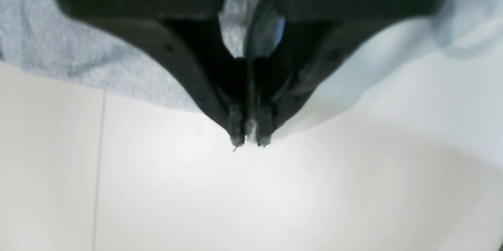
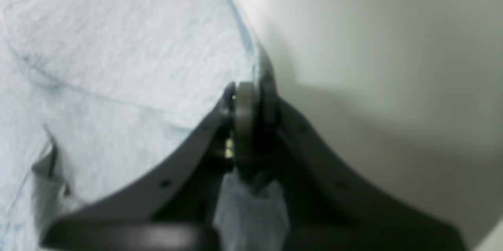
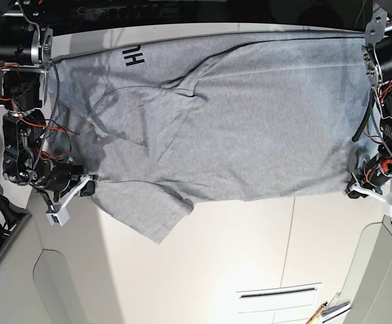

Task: Fold the T-shirt properly
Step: 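Grasp the hem side with both grippers and fold it over lengthwise, then grasp the hem end with the right gripper and fold it toward the collar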

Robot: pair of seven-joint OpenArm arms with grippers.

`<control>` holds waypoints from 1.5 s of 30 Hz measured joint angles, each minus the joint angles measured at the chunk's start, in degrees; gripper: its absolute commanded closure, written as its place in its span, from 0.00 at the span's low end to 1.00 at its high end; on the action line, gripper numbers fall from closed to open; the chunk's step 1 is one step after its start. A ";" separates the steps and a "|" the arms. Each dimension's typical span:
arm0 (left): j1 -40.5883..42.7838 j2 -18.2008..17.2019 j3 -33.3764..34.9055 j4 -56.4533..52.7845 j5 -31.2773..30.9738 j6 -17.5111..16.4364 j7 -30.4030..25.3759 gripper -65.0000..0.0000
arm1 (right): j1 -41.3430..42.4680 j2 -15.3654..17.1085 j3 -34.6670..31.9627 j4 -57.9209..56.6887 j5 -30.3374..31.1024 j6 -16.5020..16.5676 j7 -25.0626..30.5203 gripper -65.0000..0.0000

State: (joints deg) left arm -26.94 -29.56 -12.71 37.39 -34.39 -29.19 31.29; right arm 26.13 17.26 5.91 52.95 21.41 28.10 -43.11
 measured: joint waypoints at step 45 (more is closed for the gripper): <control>38.71 -2.99 -24.02 37.88 -26.77 -9.20 29.33 0.69 | -31.34 -0.26 16.15 47.69 5.86 0.66 -14.82 0.67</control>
State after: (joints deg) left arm 11.77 -32.56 -36.73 75.26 -61.17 -38.39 60.62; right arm -5.21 16.99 22.06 100.64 27.27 28.75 -57.93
